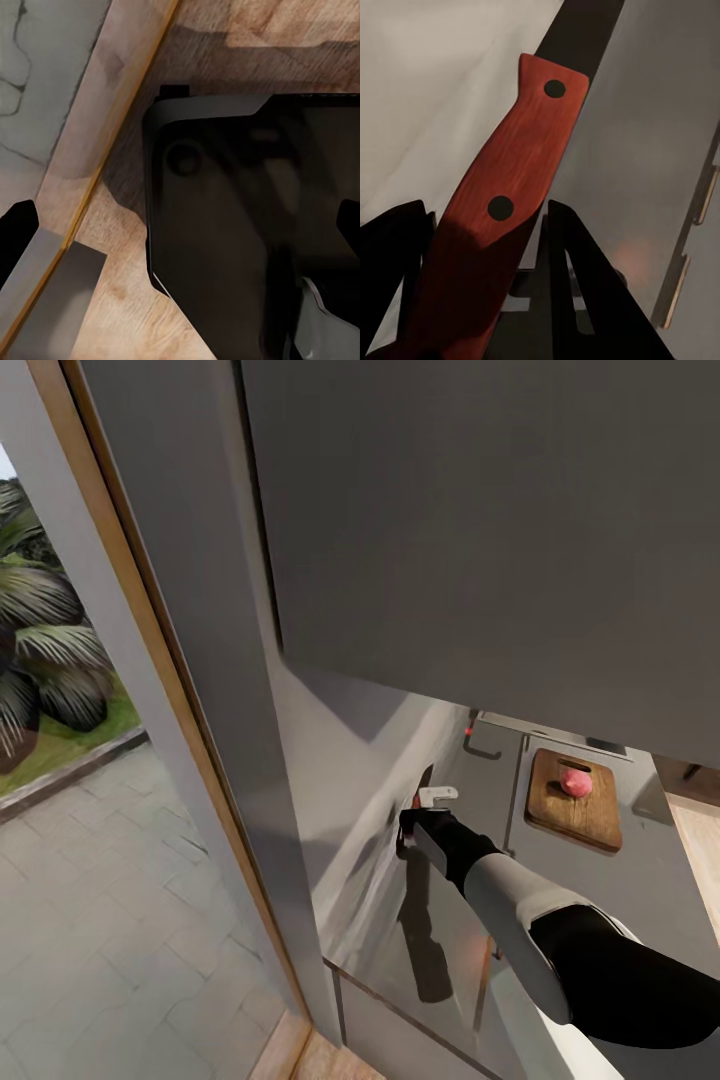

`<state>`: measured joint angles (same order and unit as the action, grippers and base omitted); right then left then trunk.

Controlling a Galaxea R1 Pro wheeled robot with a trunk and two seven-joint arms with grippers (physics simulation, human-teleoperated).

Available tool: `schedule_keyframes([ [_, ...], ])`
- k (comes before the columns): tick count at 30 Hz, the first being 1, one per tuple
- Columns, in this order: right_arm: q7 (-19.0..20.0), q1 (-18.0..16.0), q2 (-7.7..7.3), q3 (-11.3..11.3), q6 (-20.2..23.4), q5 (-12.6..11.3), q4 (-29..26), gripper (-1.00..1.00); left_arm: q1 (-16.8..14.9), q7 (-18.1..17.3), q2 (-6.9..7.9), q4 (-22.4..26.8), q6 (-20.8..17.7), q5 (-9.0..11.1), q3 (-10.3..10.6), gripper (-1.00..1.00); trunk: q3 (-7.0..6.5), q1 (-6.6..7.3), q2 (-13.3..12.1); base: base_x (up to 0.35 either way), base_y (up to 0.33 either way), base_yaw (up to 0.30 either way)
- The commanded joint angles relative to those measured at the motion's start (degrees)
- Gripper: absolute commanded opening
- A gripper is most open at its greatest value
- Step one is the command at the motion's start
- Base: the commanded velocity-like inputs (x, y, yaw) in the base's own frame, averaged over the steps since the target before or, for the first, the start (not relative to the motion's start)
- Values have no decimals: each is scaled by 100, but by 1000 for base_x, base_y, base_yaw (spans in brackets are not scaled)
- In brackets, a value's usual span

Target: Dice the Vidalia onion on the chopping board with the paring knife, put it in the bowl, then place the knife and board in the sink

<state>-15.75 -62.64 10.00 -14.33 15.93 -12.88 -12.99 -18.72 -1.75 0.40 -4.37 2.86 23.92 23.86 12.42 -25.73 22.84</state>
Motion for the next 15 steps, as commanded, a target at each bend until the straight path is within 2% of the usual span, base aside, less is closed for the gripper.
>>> schedule_keyframes([
  [1, -51, -2, 0, -43, 51, -30, 68, -100, -9, -18, -2, -20, 30, 51, 50, 100, 12, -5, 8, 0, 0, 0],
  [15, -61, -3, 0, -43, 51, -31, 68, -100, -9, 6, 51, -20, 13, 51, 49, 100, 12, -5, 8, 0, 0, 0],
])
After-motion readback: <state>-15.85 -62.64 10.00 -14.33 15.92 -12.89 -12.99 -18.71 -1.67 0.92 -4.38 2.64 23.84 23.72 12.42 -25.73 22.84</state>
